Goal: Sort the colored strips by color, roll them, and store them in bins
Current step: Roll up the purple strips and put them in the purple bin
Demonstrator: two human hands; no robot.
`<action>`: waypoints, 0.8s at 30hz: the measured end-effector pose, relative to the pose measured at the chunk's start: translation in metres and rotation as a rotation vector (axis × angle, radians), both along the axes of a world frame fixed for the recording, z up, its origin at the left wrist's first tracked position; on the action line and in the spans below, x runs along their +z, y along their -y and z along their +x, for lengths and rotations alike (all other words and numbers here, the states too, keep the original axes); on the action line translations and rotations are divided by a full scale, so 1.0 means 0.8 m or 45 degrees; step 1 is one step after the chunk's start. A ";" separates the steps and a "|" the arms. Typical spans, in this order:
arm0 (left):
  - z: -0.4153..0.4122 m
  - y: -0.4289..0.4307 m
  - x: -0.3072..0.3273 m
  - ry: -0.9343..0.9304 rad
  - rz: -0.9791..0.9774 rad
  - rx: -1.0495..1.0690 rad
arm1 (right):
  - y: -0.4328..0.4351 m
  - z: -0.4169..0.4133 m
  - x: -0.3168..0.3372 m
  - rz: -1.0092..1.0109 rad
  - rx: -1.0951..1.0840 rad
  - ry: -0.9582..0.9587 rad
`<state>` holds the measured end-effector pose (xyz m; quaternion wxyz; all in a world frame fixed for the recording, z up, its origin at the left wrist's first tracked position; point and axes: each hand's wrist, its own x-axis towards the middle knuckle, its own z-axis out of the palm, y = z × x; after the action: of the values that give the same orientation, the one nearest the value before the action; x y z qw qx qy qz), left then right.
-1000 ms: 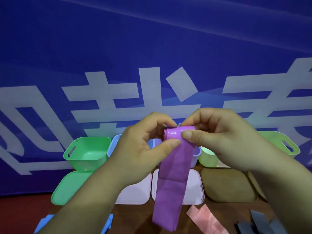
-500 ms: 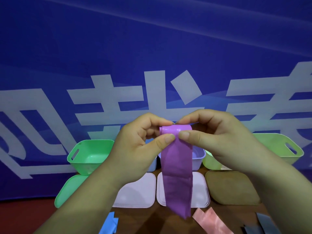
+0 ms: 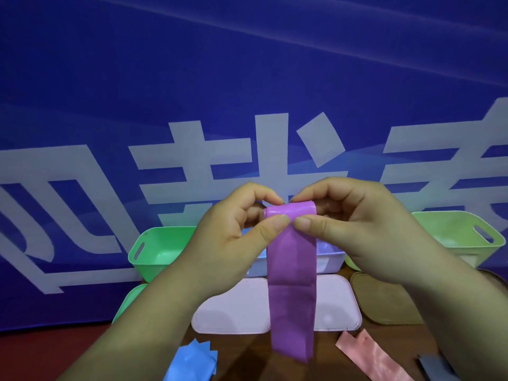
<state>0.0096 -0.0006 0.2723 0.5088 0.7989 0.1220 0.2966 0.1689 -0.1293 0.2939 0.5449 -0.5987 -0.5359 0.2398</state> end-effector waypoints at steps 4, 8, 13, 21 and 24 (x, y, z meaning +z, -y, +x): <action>-0.010 -0.011 -0.001 -0.084 0.006 0.016 | -0.009 -0.009 -0.001 -0.030 -0.015 0.024; -0.015 -0.016 -0.001 -0.032 0.025 -0.002 | -0.016 -0.013 0.000 -0.056 -0.032 -0.019; -0.012 -0.019 -0.002 0.091 0.003 0.008 | -0.020 -0.016 -0.003 -0.128 -0.041 -0.069; -0.006 -0.023 0.001 0.164 0.034 0.038 | -0.020 -0.015 -0.001 -0.163 -0.062 -0.192; -0.004 -0.023 0.005 0.172 -0.025 0.039 | -0.022 -0.011 0.004 -0.153 -0.037 -0.179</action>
<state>0.0066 0.0175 0.2761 0.5191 0.7700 0.1025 0.3565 0.1605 -0.1115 0.2971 0.5476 -0.6198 -0.4722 0.3051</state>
